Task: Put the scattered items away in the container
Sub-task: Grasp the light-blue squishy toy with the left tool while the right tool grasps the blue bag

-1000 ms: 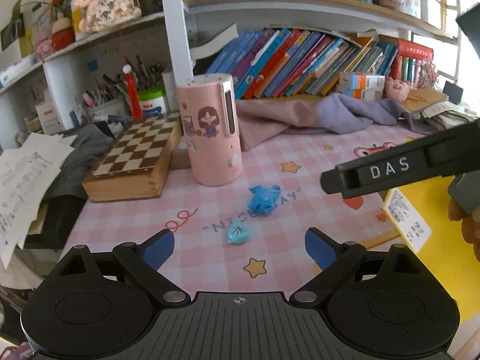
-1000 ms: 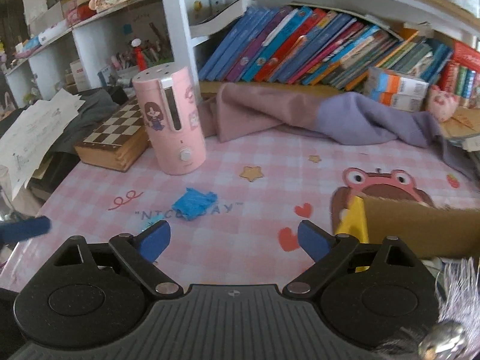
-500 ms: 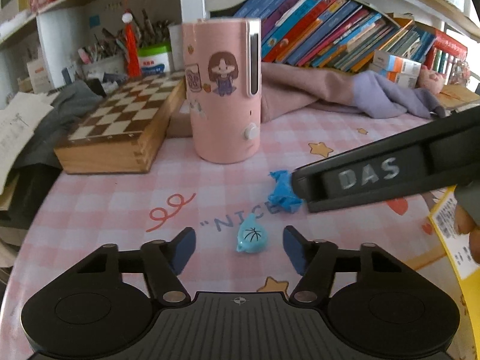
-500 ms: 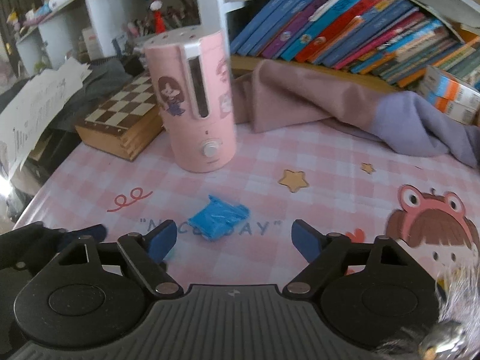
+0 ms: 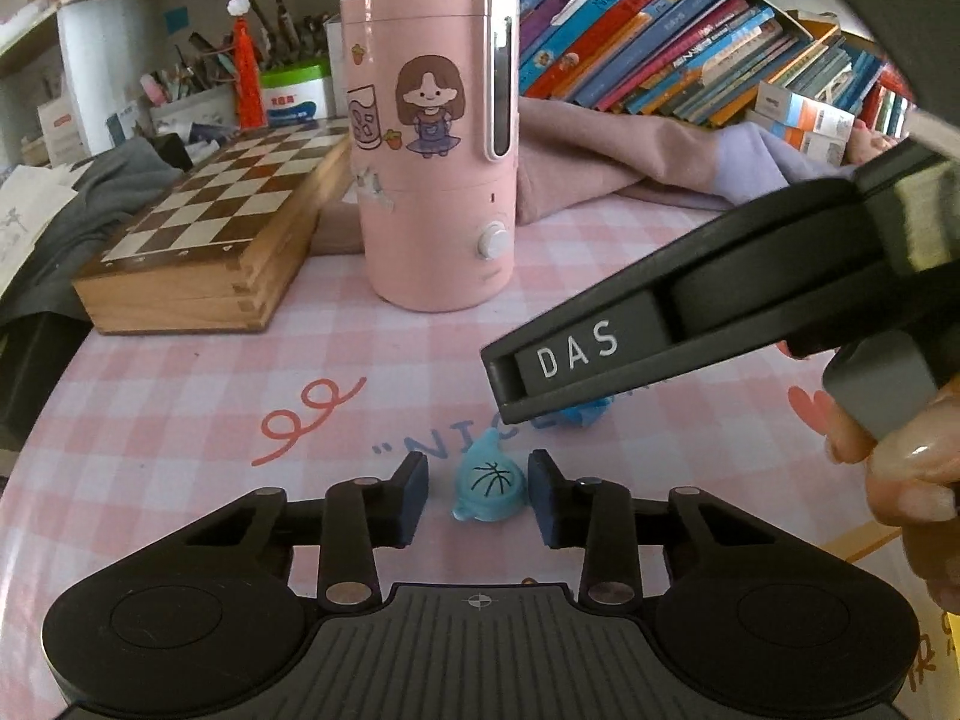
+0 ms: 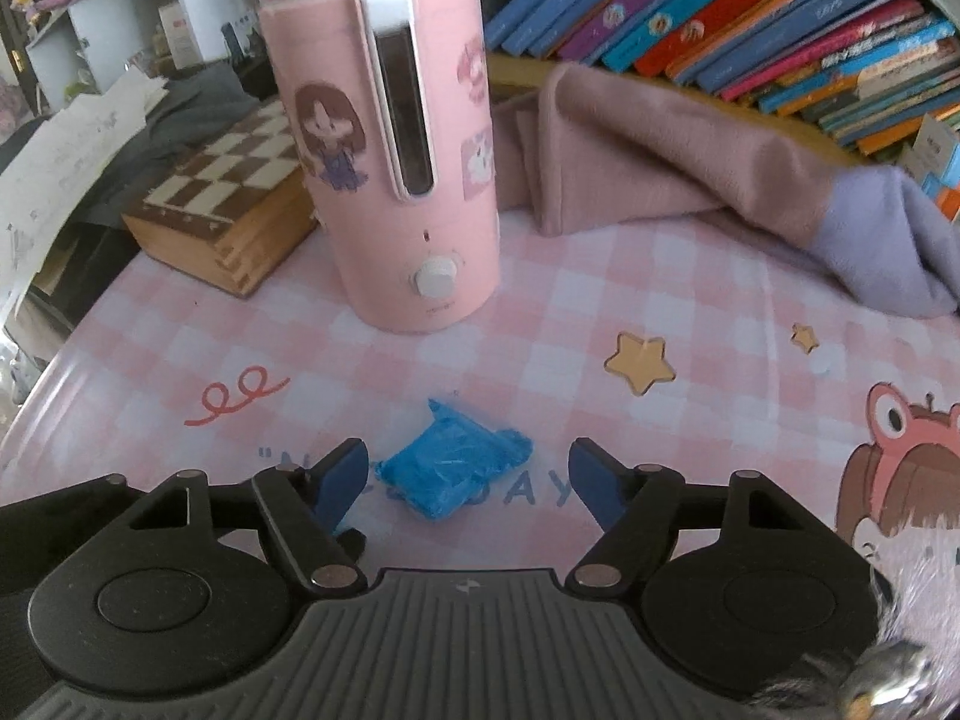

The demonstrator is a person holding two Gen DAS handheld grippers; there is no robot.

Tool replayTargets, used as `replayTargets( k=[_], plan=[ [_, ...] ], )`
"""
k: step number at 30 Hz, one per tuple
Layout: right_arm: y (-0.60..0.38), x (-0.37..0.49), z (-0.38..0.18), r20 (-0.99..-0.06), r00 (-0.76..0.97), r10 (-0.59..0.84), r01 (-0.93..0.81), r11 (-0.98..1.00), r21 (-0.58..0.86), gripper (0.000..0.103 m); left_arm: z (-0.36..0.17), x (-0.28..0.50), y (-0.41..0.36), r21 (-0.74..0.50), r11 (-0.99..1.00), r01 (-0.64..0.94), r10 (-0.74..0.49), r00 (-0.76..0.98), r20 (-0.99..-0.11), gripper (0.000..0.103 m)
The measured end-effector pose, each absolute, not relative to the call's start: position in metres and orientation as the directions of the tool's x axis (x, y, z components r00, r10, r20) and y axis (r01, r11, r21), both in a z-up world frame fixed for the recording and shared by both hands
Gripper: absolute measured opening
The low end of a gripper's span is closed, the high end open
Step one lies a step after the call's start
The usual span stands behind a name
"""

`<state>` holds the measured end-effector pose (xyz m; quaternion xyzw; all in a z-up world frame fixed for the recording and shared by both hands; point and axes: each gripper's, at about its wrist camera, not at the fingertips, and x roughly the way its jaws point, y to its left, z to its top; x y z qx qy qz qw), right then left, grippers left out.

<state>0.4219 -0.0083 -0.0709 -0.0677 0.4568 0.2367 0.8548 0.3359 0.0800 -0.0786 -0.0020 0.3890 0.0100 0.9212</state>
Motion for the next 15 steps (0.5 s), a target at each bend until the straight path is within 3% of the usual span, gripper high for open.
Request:
replayTargets(
  k=[2, 3, 6, 15],
  plan=[
    [-0.008, 0.425, -0.075, -0.822, 0.453, 0.345, -0.46, 0.88, 0.116, 0.065, -0.078, 0.336, 0.08, 0.011, 1.0, -0.022, 0.023, 0.697, -0.716, 0.029],
    [-0.008, 0.427, -0.077, -0.827, 0.444, 0.345, -0.459, 0.88, 0.121, 0.055, -0.078, 0.336, 0.081, 0.013, 1.0, -0.024, 0.025, 0.697, -0.717, 0.027],
    [-0.008, 0.427, -0.079, -0.824, 0.445, 0.35, -0.46, 0.879, 0.125, 0.041, -0.078, 0.337, 0.083, 0.004, 1.0, -0.024, 0.02, 0.699, -0.715, 0.025],
    [-0.018, 0.422, -0.066, -0.795, 0.475, 0.378, -0.444, 0.883, 0.154, 0.038, -0.067, 0.329, 0.082, -0.016, 1.0, -0.017, 0.001, 0.713, -0.701, 0.025]
  ],
)
